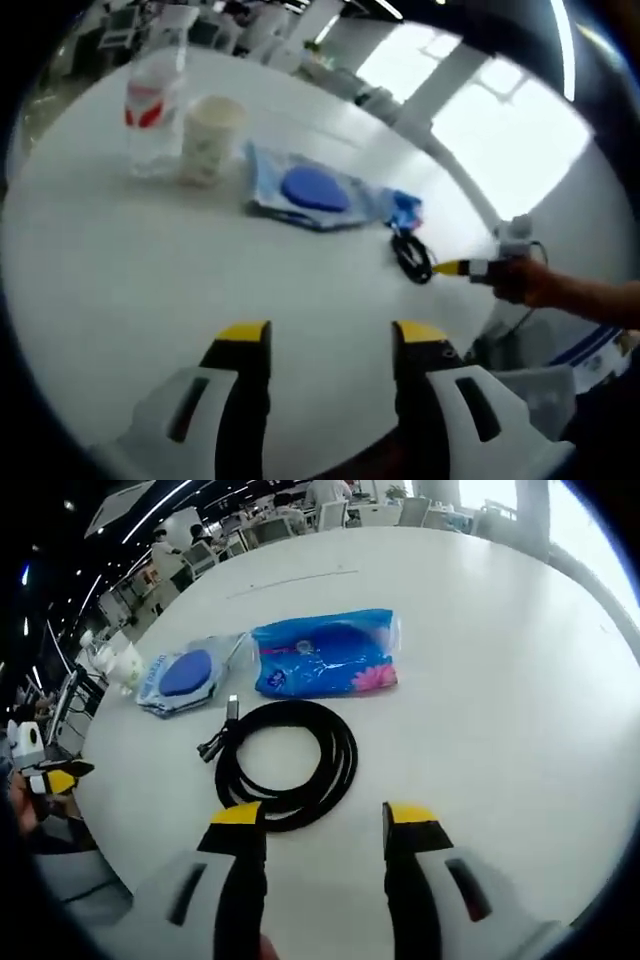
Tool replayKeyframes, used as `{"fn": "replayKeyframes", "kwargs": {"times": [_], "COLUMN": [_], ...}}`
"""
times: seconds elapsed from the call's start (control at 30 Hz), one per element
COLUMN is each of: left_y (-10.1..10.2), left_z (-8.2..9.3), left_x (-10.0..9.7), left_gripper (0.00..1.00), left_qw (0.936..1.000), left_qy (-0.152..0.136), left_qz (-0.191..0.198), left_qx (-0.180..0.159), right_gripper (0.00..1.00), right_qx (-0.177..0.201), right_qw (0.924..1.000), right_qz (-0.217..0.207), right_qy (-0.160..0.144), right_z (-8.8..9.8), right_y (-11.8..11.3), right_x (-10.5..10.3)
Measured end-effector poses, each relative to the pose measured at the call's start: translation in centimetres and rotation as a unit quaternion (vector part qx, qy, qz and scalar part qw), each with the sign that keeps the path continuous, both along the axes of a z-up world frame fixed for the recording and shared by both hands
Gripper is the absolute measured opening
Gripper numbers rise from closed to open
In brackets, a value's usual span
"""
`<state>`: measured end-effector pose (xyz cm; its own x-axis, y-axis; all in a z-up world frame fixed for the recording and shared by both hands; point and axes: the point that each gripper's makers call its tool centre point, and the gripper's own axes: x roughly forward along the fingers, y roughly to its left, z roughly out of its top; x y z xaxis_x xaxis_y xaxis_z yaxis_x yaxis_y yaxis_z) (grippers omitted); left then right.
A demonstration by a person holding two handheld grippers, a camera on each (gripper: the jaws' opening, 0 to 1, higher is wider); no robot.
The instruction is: Arrange the tabletop items into an orderly group along one side of the table until the central work area is clear of visible clutter.
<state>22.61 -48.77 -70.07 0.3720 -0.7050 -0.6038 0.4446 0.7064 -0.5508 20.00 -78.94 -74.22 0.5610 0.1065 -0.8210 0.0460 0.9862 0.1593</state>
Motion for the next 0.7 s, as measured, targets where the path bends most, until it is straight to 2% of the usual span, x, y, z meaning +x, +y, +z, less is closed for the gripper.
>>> {"fn": "replayKeyframes", "kwargs": {"times": [0.13,0.5,0.7], "left_y": [0.0,-0.2,-0.1], "left_z": [0.2,-0.1,-0.3], "left_x": [0.1,0.7,1.0], "left_gripper": [0.46,0.45,0.45], "left_qw": [1.0,0.9999,0.9999], "left_qy": [-0.003,0.0,0.0], "left_qz": [0.001,-0.001,0.002], "left_qx": [-0.004,-0.012,-0.013], "right_gripper": [0.46,0.45,0.45], "right_qx": [-0.009,-0.016,0.003], "right_qw": [0.9999,0.9996,0.9999], "right_qz": [0.004,0.021,0.014], "right_qy": [0.004,0.006,-0.008], "right_z": [1.0,2.3,2.4], "right_y": [1.5,2.7,2.3], "right_x": [-0.7,-1.2,0.3]}}
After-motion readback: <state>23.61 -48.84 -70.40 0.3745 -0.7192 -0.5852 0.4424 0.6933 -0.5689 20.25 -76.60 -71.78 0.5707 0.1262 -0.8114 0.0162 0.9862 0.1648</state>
